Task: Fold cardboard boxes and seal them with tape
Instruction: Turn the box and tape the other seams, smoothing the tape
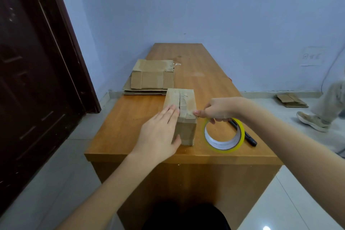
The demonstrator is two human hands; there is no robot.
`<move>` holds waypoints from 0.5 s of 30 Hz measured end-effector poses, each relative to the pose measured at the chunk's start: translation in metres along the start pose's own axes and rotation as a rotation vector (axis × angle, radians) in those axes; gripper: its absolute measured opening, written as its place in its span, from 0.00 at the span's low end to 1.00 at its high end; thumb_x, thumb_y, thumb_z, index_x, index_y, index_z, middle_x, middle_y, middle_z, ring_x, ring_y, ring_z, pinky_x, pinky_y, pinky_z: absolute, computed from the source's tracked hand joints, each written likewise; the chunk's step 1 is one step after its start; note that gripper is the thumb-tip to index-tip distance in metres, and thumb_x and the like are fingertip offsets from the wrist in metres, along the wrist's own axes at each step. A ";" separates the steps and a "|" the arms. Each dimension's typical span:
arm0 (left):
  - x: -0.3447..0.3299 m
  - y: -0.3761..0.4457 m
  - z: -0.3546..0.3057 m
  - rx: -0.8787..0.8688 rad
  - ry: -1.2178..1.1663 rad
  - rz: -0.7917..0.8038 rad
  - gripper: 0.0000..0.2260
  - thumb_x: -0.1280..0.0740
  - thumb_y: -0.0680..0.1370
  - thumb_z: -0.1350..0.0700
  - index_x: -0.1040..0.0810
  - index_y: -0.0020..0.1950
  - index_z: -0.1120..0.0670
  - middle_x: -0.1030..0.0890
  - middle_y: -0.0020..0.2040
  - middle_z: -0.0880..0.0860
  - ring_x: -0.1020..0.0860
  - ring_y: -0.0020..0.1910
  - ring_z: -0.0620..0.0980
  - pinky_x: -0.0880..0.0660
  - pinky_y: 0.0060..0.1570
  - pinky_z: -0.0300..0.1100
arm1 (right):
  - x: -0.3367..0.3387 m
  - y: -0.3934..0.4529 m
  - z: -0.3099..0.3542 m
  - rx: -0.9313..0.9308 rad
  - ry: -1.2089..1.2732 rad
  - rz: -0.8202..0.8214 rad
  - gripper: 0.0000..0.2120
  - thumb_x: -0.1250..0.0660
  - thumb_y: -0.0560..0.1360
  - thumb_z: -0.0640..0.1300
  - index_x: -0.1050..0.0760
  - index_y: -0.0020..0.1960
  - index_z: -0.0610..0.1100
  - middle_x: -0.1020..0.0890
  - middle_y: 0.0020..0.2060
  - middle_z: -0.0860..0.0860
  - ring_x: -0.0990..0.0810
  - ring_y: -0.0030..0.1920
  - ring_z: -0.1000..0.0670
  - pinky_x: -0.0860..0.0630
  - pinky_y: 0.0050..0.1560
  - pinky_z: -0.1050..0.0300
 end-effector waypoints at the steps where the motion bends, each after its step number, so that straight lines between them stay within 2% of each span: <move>1: 0.001 0.000 0.002 0.011 -0.002 -0.012 0.30 0.43 0.80 0.45 0.50 0.78 0.51 0.47 0.78 0.48 0.48 0.76 0.43 0.48 0.72 0.39 | -0.001 0.001 0.001 0.001 0.003 0.003 0.29 0.45 0.76 0.67 0.27 0.39 0.41 0.30 0.30 0.48 0.34 0.29 0.48 0.35 0.32 0.58; 4: 0.013 0.016 -0.002 0.011 0.088 -0.052 0.21 0.41 0.80 0.50 0.35 0.73 0.51 0.31 0.72 0.50 0.34 0.69 0.47 0.42 0.69 0.44 | -0.002 0.000 0.002 0.011 0.000 0.006 0.29 0.45 0.76 0.66 0.26 0.39 0.40 0.30 0.29 0.48 0.34 0.29 0.48 0.35 0.32 0.58; 6: 0.019 0.030 -0.012 -0.023 0.198 -0.026 0.19 0.39 0.79 0.52 0.31 0.69 0.54 0.28 0.68 0.53 0.32 0.67 0.51 0.41 0.70 0.48 | 0.001 -0.002 0.002 0.028 -0.026 -0.009 0.29 0.46 0.77 0.66 0.27 0.39 0.40 0.29 0.31 0.47 0.33 0.30 0.47 0.34 0.33 0.57; 8: 0.009 0.035 -0.024 -0.071 0.208 0.036 0.27 0.38 0.79 0.54 0.42 0.75 0.59 0.40 0.75 0.59 0.44 0.75 0.55 0.49 0.74 0.51 | 0.003 -0.003 0.001 0.038 -0.052 -0.026 0.29 0.46 0.77 0.66 0.26 0.39 0.40 0.28 0.32 0.47 0.31 0.32 0.46 0.33 0.35 0.56; 10: -0.005 0.031 -0.031 -0.098 0.176 0.059 0.32 0.40 0.80 0.56 0.56 0.77 0.62 0.53 0.78 0.59 0.53 0.77 0.55 0.55 0.74 0.50 | 0.003 -0.004 -0.001 0.040 -0.034 -0.024 0.28 0.46 0.77 0.65 0.26 0.39 0.40 0.29 0.31 0.47 0.33 0.30 0.47 0.34 0.33 0.57; 12: -0.016 0.027 -0.031 -0.111 0.156 0.029 0.31 0.43 0.82 0.59 0.60 0.77 0.62 0.55 0.78 0.59 0.55 0.77 0.54 0.58 0.74 0.48 | 0.000 -0.002 -0.001 0.046 0.002 -0.027 0.28 0.46 0.78 0.64 0.26 0.40 0.40 0.30 0.29 0.48 0.34 0.28 0.48 0.35 0.32 0.58; 15: -0.014 0.026 -0.028 -0.097 0.112 0.012 0.30 0.44 0.80 0.64 0.58 0.77 0.61 0.55 0.78 0.59 0.54 0.77 0.53 0.58 0.74 0.46 | -0.003 0.001 0.001 0.061 0.029 -0.037 0.29 0.45 0.77 0.65 0.24 0.41 0.39 0.30 0.28 0.48 0.34 0.29 0.48 0.34 0.33 0.57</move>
Point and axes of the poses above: each hand's wrist, its own y-axis towards the middle knuckle, its own x-axis out of the back of the hand, z = x × y, the point moved 3 cm from there along y, towards the middle knuckle
